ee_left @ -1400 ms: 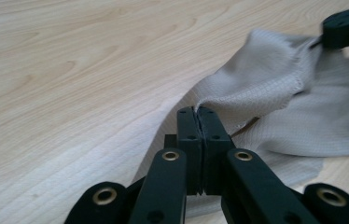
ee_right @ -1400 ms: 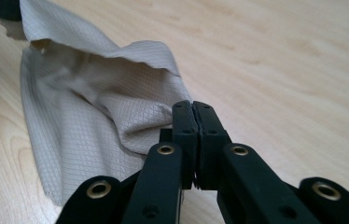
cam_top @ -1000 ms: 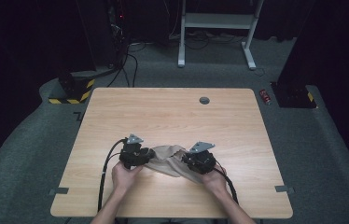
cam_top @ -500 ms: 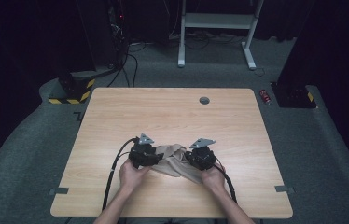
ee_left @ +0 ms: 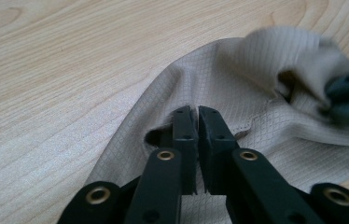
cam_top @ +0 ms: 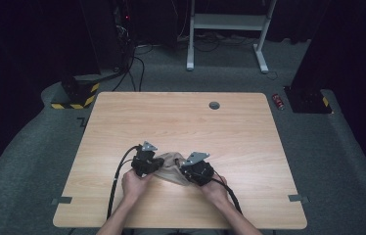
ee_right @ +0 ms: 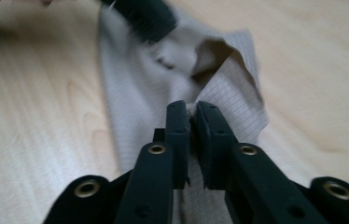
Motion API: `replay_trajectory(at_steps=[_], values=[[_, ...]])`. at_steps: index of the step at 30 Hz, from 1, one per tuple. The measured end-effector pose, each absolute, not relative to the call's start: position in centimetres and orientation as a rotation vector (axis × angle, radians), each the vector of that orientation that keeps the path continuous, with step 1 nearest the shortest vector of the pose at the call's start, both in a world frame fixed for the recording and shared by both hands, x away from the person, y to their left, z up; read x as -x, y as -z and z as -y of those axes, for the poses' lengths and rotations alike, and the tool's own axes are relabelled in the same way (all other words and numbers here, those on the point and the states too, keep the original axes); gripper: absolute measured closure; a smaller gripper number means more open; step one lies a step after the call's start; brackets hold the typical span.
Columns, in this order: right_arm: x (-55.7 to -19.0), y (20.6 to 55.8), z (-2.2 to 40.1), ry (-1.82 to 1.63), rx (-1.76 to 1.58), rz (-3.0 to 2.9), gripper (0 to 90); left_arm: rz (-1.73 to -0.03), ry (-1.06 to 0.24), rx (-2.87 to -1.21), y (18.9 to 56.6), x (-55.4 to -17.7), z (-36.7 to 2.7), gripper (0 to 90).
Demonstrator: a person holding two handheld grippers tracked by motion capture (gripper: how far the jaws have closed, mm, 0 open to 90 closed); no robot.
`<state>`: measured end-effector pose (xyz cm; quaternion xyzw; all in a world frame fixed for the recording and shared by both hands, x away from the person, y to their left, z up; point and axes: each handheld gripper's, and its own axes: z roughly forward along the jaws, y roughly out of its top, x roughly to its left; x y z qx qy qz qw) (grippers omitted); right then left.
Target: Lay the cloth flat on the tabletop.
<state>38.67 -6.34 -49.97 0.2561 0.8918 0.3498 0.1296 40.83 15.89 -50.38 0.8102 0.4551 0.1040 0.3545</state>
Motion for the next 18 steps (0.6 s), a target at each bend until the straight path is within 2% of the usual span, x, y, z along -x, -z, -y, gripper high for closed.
replay_trajectory(at_steps=[3,9,14,18], values=[[-38.6,49.9,7.1,-1.046,-0.782,-2.576,77.4,-1.171,-0.272,-2.111,50.6,-40.9,-15.7,87.7],[-39.1,48.1,11.7,-1.116,-0.952,-2.434,70.5,-1.165,-0.299,-2.115,50.4,-41.1,-15.7,88.4],[-39.7,48.6,11.9,-1.15,-1.024,-2.458,63.8,-1.142,-0.312,-2.083,49.8,-41.6,-15.4,88.8],[-39.6,49.3,10.9,-1.145,-1.017,-2.509,65.0,-1.137,-0.315,-2.074,49.1,-41.9,-15.5,88.9]])
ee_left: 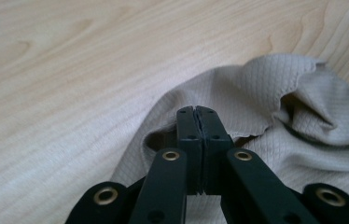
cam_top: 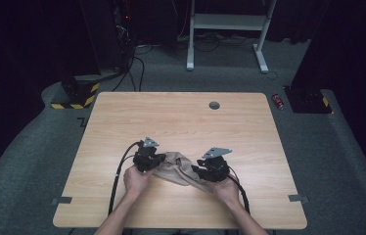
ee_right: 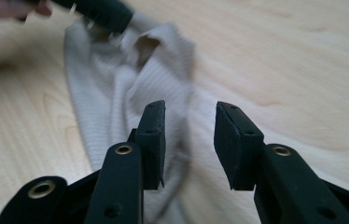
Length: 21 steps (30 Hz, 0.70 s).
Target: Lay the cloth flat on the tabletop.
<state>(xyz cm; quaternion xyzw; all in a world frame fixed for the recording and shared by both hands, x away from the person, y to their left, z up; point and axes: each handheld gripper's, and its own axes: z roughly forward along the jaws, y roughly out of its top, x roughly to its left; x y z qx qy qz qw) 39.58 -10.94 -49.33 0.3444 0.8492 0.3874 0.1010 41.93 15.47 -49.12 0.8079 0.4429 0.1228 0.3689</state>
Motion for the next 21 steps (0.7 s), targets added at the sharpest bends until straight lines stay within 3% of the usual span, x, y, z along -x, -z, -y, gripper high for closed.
replay_trajectory(at_steps=[3,5,11,18,19,21], values=[[-39.5,49.9,10.3,-1.115,-0.974,-2.551,82.7,-1.127,-0.337,-2.062,48.3,-42.2,-15.5,88.9],[-39.4,49.7,10.2,-1.111,-0.948,-2.537,88.1,-1.117,-0.357,-2.068,47.7,-42.4,-15.5,89.0],[-41.2,47.5,10.8,-1.058,-0.962,-2.429,88.9,-1.151,-0.398,-2.055,47.1,-44.1,-15.8,88.8],[-44.5,48.2,11.3,-0.929,-1.083,-2.376,88.8,-1.255,-0.362,-2.007,48.3,-46.6,-16.3,88.2],[-45.0,48.5,11.3,-0.905,-1.094,-2.376,88.6,-1.262,-0.371,-2.008,48.4,-46.8,-16.1,87.4],[-45.8,49.1,11.1,-0.872,-1.128,-2.361,83.9,-1.276,-0.379,-1.996,48.6,-46.9,-15.9,77.5]])
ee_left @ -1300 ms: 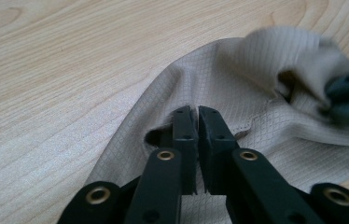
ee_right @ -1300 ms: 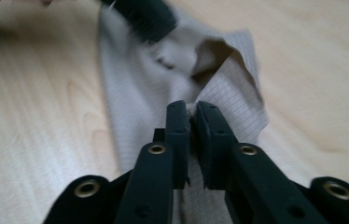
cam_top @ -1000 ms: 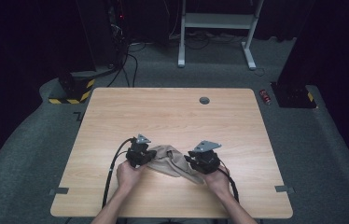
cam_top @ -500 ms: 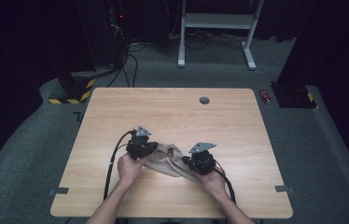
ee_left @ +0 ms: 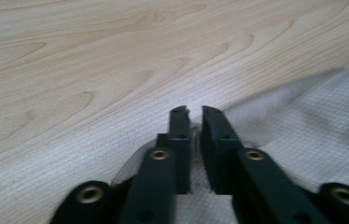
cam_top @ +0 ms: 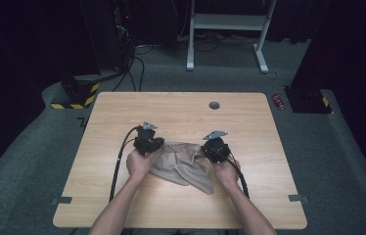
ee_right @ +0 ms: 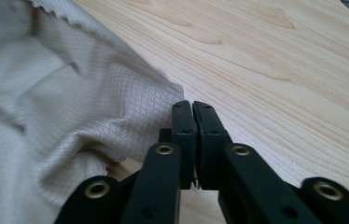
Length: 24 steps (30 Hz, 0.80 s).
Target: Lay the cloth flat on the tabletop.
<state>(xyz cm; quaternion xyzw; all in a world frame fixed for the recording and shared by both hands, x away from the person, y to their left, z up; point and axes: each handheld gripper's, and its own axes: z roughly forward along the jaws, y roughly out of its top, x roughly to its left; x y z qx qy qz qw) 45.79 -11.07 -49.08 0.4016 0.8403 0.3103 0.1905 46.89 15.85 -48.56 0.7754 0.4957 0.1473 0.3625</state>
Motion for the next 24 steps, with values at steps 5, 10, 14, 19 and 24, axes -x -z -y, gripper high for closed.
replay_trajectory(at_steps=[5,10,14,19,24], values=[[-45.2,48.7,11.6,-0.929,-1.129,-2.336,78.8,-1.252,-0.424,-2.02,48.2,-46.0,-15.9,62.6],[-43.9,48.4,12.7,-0.968,-1.105,-2.345,78.9,-1.189,-0.474,-2.062,47.6,-44.0,-16.0,61.3],[-43.1,49.4,13.1,-0.948,-1.117,-2.373,76.3,-1.161,-0.452,-2.101,48.2,-43.5,-15.6,60.7],[-43.2,50.1,12.8,-0.951,-1.135,-2.387,72.1,-1.187,-0.432,-2.117,49.2,-44.2,-15.2,60.2],[-44.0,50.9,11.7,-0.907,-1.142,-2.414,78.3,-1.244,-0.466,-2.139,49.9,-45.7,-14.9,63.2]])
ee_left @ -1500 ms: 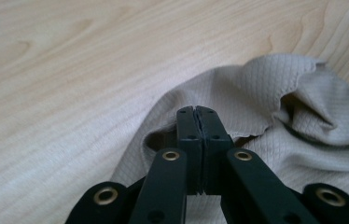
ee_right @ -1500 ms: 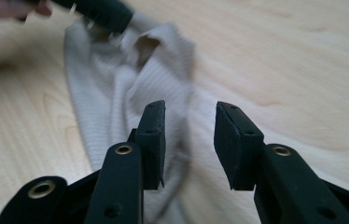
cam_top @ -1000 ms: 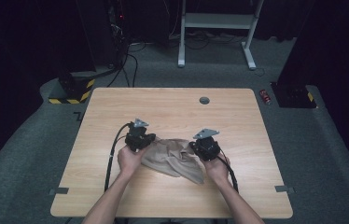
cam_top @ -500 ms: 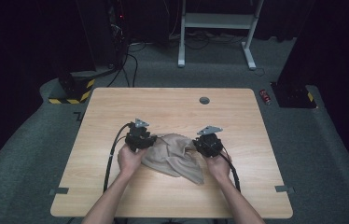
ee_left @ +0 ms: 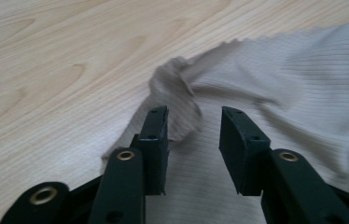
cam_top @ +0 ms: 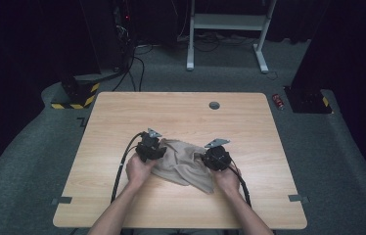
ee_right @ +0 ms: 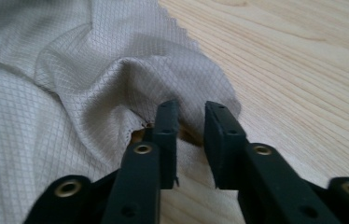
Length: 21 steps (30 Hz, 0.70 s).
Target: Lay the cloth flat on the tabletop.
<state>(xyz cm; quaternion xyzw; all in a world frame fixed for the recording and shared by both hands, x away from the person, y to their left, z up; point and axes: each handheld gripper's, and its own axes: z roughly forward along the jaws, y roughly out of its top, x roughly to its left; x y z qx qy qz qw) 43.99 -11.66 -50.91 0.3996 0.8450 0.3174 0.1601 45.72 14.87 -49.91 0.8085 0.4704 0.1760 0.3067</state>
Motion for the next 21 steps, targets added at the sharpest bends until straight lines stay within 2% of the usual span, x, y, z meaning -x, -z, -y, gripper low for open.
replay_trajectory(at_steps=[3,4,8,13,16,21], values=[[-44.2,51.0,11.5,-0.895,-1.136,-2.421,81.1,-1.271,-0.509,-2.126,50.1,-46.0,-14.9,66.8],[-44.3,51.0,11.5,-0.896,-1.143,-2.42,84.4,-1.271,-0.508,-2.132,50.2,-46.1,-15.0,74.0],[-44.5,50.9,11.4,-0.882,-1.126,-2.423,88.6,-1.266,-0.504,-2.138,50.3,-46.3,-15.3,88.6],[-44.7,50.5,11.4,-0.882,-1.112,-2.406,89.0,-1.278,-0.457,-2.114,49.7,-47.0,-16.2,89.5],[-45.1,50.0,11.5,-0.878,-1.124,-2.391,88.9,-1.298,-0.428,-2.043,48.5,-47.5,-17.0,89.5],[-46.3,49.1,11.8,-0.865,-1.148,-2.352,88.9,-1.347,-0.46,-2.019,48.1,-48.5,-18.2,89.4]])
